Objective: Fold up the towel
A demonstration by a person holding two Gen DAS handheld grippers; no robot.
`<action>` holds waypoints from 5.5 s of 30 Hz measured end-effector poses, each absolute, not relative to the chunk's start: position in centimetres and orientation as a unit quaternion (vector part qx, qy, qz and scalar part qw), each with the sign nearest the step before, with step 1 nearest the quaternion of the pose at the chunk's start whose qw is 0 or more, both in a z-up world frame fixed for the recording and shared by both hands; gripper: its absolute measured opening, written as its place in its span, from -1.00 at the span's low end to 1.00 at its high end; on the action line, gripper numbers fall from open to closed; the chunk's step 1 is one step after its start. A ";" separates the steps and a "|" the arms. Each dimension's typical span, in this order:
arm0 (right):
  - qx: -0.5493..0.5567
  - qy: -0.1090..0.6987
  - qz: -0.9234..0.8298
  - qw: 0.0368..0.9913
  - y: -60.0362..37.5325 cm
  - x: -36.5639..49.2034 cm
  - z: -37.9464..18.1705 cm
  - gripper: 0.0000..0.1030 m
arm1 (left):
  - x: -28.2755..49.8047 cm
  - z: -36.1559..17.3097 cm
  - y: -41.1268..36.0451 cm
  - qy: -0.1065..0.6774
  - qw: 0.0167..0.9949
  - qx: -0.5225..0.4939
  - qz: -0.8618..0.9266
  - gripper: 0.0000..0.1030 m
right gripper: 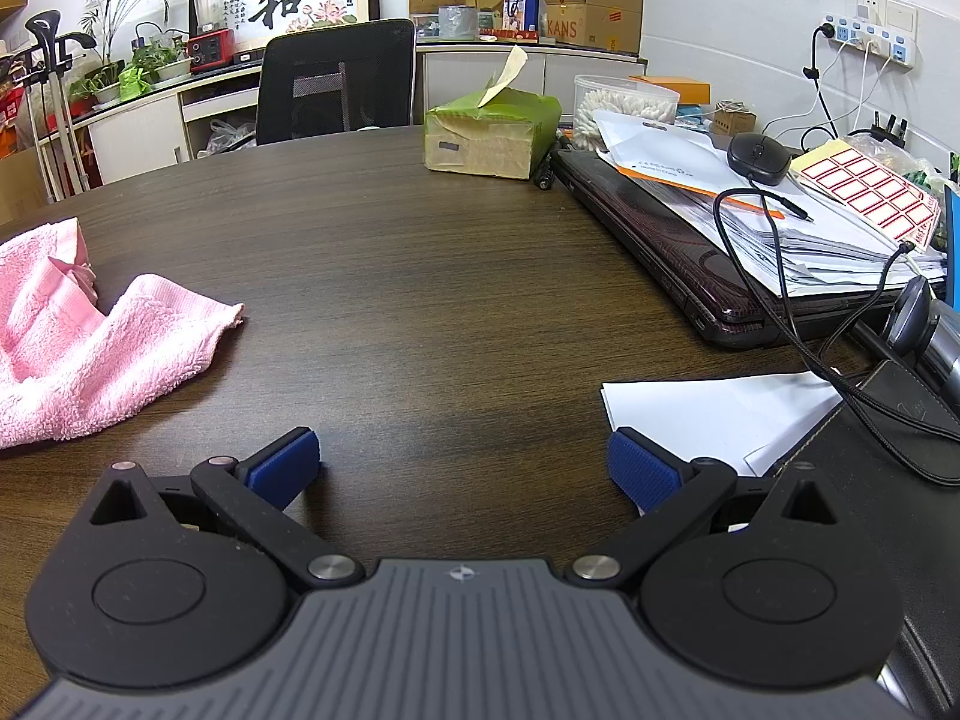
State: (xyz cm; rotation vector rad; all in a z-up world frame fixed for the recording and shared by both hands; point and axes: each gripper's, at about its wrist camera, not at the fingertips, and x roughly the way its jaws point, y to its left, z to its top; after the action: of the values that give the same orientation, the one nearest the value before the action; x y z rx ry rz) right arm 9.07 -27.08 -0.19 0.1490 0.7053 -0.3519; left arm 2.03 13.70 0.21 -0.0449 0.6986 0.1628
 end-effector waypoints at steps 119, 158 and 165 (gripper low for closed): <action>0.055 0.329 0.127 0.934 -18.0 14.9 4.2 -0.58 | 18.0 5.1 -10.5 0.452 0.886 0.085 -0.068 0.19; 0.147 0.033 0.221 0.964 -23.1 5.2 12.6 -0.61 | -1.5 19.7 2.8 0.206 0.961 -0.111 -0.147 -0.88; 0.110 -0.030 0.202 0.973 -21.5 -0.7 16.8 -0.61 | -6.8 22.7 3.0 0.130 0.973 -0.113 -0.154 -0.87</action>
State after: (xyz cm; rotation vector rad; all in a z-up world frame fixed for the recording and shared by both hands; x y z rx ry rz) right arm -0.71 -21.54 16.79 0.2220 -0.0615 0.4072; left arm -6.78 3.01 22.68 -0.2289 0.2621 -0.3112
